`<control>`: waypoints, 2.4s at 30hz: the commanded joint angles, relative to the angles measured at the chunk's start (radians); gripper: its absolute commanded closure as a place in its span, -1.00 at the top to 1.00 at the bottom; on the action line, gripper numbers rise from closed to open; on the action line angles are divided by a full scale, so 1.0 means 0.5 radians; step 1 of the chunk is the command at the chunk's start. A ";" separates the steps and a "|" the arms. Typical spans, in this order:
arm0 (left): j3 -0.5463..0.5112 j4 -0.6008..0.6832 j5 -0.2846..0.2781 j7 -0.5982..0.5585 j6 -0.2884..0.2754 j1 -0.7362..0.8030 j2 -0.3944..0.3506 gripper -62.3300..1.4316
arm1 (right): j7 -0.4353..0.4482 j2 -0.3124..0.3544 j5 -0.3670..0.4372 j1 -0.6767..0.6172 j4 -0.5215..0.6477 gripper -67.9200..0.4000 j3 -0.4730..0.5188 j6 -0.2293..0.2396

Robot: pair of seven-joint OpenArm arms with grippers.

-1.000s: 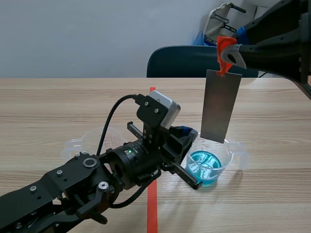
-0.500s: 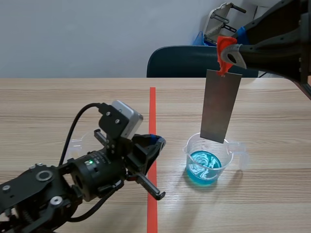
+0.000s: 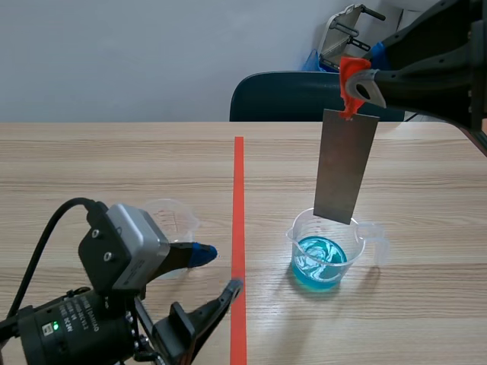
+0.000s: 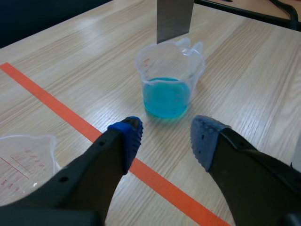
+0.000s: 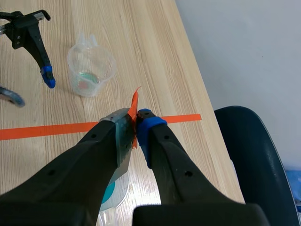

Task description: Do the redox reaction experiment

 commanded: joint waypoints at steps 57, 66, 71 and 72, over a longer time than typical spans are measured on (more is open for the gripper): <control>-0.003 0.019 0.143 -0.085 0.024 0.047 0.024 1.00 | 0.030 0.000 0.021 0.029 0.018 -0.96 0.014 -0.008; -0.003 0.019 0.143 -0.084 0.024 0.048 0.023 1.00 | 0.031 0.000 0.022 0.029 0.018 -0.96 0.014 -0.008; -0.003 0.019 0.143 -0.084 0.024 0.048 0.023 1.00 | 0.031 0.000 0.022 0.029 0.018 -0.96 0.014 -0.008; -0.003 0.019 0.143 -0.084 0.024 0.048 0.023 1.00 | 0.031 0.000 0.022 0.029 0.018 -0.96 0.014 -0.008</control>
